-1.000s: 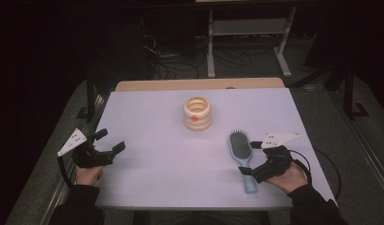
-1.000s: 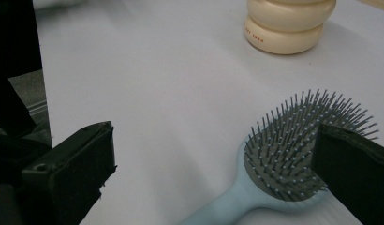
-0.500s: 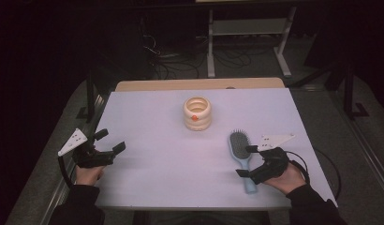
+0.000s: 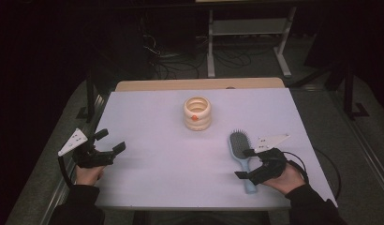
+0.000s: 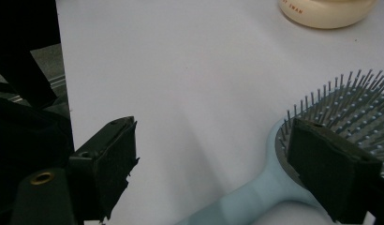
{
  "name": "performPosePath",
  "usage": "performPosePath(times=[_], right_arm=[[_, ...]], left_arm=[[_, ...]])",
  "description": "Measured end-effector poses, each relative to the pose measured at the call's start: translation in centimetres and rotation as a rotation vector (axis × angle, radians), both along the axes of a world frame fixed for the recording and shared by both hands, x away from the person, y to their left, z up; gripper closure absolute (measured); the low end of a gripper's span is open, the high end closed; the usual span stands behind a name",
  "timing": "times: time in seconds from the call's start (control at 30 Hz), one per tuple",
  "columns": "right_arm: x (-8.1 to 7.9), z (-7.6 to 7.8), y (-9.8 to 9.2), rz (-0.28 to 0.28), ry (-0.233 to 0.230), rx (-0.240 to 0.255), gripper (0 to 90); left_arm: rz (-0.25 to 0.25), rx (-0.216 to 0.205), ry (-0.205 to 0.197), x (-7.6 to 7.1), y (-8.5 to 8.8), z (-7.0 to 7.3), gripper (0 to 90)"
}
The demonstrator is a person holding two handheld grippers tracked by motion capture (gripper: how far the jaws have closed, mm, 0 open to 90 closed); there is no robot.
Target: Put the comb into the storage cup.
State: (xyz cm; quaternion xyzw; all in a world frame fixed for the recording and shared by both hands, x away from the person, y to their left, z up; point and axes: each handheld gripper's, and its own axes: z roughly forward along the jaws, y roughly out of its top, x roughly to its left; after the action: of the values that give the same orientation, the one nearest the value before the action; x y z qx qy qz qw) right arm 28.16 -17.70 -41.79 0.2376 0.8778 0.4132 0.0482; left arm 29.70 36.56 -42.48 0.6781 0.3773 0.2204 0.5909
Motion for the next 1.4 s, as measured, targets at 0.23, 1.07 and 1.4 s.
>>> performPosePath(times=[0.23,1.07,1.4], right_arm=[[0.0,-0.3,0.4,0.031,0.023,-0.025,20.3],[0.1,-1.1,1.3,0.043,0.105,-0.132,78.1],[0.1,-1.4,1.6,0.047,0.137,-0.159,88.8]], left_arm=[[-0.002,-0.001,0.001,0.0,0.0,0.0,0.0],[-0.007,0.000,0.003,0.1,-0.1,-0.1,0.0],[-0.008,-0.001,0.003,0.1,-0.1,-0.1,0.0]])
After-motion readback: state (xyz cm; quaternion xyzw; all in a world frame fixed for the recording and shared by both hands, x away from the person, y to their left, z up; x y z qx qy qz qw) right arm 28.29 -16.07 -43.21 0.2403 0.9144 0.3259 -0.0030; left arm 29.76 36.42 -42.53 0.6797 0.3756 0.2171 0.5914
